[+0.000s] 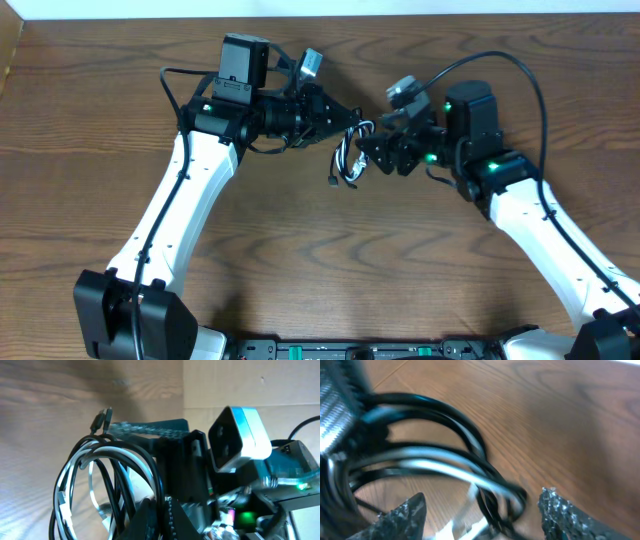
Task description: Untangle cables
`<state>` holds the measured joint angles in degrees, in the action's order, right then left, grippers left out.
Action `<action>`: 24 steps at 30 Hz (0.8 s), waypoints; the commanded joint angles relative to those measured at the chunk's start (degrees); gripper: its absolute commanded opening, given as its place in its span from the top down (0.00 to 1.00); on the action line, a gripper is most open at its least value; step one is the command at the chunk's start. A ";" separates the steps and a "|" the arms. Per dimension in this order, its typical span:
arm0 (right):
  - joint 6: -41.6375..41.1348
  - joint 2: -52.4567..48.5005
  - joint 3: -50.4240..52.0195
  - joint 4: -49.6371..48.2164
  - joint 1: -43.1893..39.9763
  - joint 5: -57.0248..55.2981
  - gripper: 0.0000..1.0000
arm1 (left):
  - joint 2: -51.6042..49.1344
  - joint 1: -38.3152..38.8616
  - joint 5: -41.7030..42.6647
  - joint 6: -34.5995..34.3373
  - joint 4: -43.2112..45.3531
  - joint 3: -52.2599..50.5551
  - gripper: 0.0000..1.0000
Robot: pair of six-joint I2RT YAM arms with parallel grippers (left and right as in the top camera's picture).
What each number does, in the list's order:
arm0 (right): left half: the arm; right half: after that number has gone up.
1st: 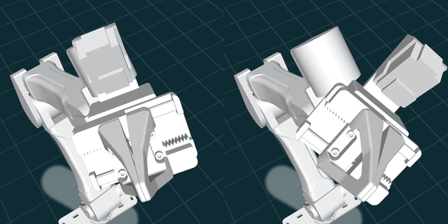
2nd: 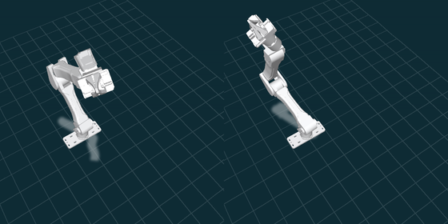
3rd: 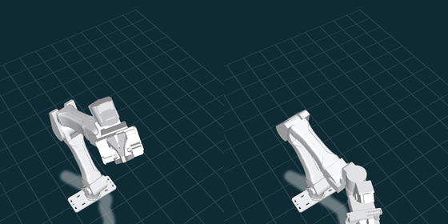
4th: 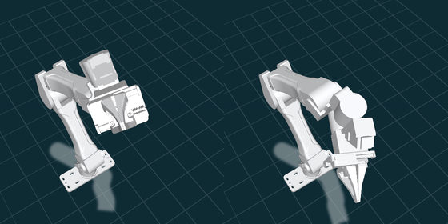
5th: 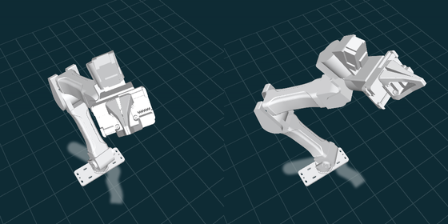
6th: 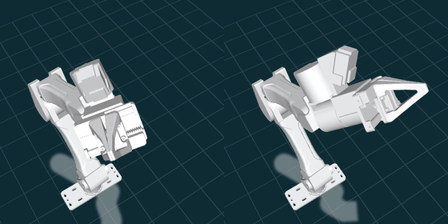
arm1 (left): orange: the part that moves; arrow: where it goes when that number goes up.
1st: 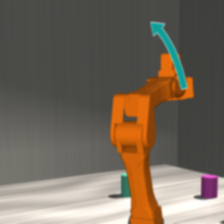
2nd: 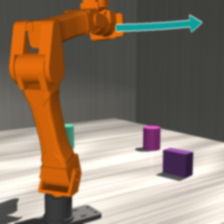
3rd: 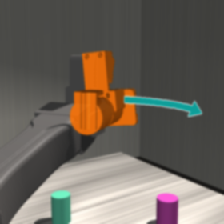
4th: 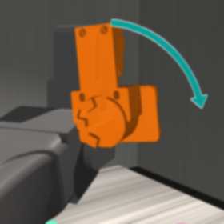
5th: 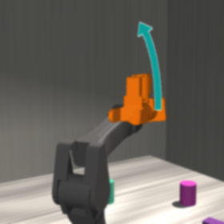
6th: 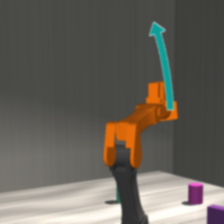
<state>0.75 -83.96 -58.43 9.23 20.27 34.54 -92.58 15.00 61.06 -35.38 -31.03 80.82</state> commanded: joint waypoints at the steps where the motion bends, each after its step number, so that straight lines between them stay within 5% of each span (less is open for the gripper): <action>1: 8.33 -0.66 -0.76 -2.45 2.51 -2.75 0.37 | 0.11 -0.26 6.12 -1.92 0.28 0.42 0.93; 4: 8.26 -1.07 -0.76 -5.27 3.30 -7.50 0.52 | 0.11 -0.26 7.76 -2.60 0.31 0.42 0.93; 6: 8.07 -1.07 -0.76 -6.38 3.17 -7.65 0.70 | 0.11 -0.26 7.96 -2.75 0.31 0.42 0.93; 7: 8.07 -1.07 -0.76 -6.88 3.13 -7.67 0.93 | 0.11 -0.26 7.93 -2.86 0.31 0.42 0.92; 8: 7.37 -1.05 -0.76 -6.93 2.91 -7.72 0.99 | 0.11 -0.28 7.74 -2.86 0.33 0.42 0.93; 12: -0.28 -1.01 -0.76 -5.70 0.07 -7.63 0.99 | 0.11 -1.84 3.17 -0.61 0.20 0.42 0.93; 15: -6.62 -0.98 -0.76 -1.88 -4.63 -4.90 0.99 | 0.11 -3.58 -10.32 1.27 -4.92 0.42 0.93; 19: -10.62 -1.01 -0.76 3.48 -9.09 -3.74 0.99 | 0.11 -3.58 -13.42 6.43 -7.50 0.42 0.93; 24: -23.89 -1.03 -0.76 16.72 -12.63 -17.62 0.99 | 0.11 -3.58 -15.47 9.68 -9.75 0.42 0.93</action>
<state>-13.61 -84.88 -58.50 22.37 9.15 25.76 -92.58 11.66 47.99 -29.74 -40.38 80.93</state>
